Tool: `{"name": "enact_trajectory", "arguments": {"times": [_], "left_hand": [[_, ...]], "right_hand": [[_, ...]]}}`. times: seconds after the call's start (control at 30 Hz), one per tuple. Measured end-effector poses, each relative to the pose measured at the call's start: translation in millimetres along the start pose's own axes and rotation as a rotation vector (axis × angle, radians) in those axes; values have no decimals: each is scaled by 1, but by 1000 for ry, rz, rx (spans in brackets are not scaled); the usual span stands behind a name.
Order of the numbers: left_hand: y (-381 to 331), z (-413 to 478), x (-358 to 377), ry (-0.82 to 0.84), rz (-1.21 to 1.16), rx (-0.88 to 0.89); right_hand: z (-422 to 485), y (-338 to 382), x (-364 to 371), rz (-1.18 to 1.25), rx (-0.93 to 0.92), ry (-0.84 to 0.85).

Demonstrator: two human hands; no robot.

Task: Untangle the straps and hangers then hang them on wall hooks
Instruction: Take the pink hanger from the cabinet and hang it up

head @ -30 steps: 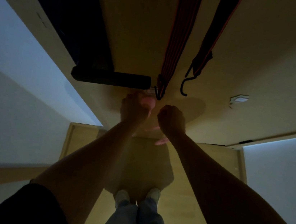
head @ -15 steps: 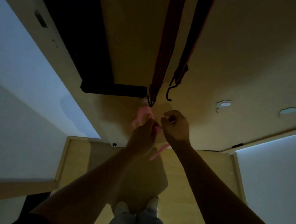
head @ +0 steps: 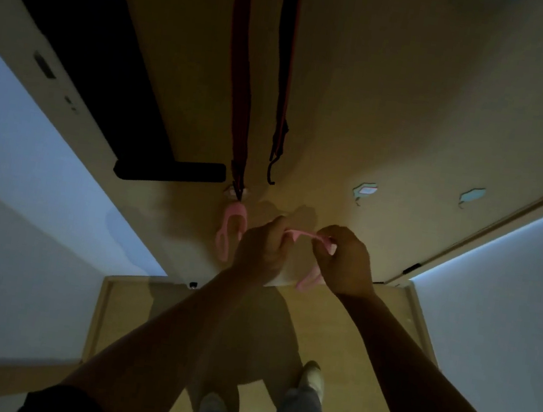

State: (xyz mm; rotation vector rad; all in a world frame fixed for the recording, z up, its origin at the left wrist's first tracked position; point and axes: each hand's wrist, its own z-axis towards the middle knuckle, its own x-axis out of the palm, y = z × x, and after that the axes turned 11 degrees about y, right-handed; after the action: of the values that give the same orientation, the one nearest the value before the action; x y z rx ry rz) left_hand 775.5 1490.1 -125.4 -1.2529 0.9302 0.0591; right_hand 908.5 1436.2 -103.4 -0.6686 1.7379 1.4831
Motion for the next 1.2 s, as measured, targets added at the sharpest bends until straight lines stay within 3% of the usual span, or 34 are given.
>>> {"name": "enact_trajectory", "arguments": {"times": [0.13,0.3,0.47,0.63,0.93,1.2], "left_hand": [[-17,21,23,31,150,43],[-41,52,49,101,314,-80],[-54,82,74,71,253,-213],[-54,114,99,35,280,-329],[-43,138,127,-74,255,-531],[-31,151,134,-53,201,-614]], "right_hand": [[6,-33,-16,-244,-31,-61],[24,-75,-46,-198,-58,18],[54,-113,-61,-220,-143,73],[90,-142,-60,-263,-97,233],[125,-164,-52,-254,-148,304],[135,-170,-44,-136,-59,333]]}}
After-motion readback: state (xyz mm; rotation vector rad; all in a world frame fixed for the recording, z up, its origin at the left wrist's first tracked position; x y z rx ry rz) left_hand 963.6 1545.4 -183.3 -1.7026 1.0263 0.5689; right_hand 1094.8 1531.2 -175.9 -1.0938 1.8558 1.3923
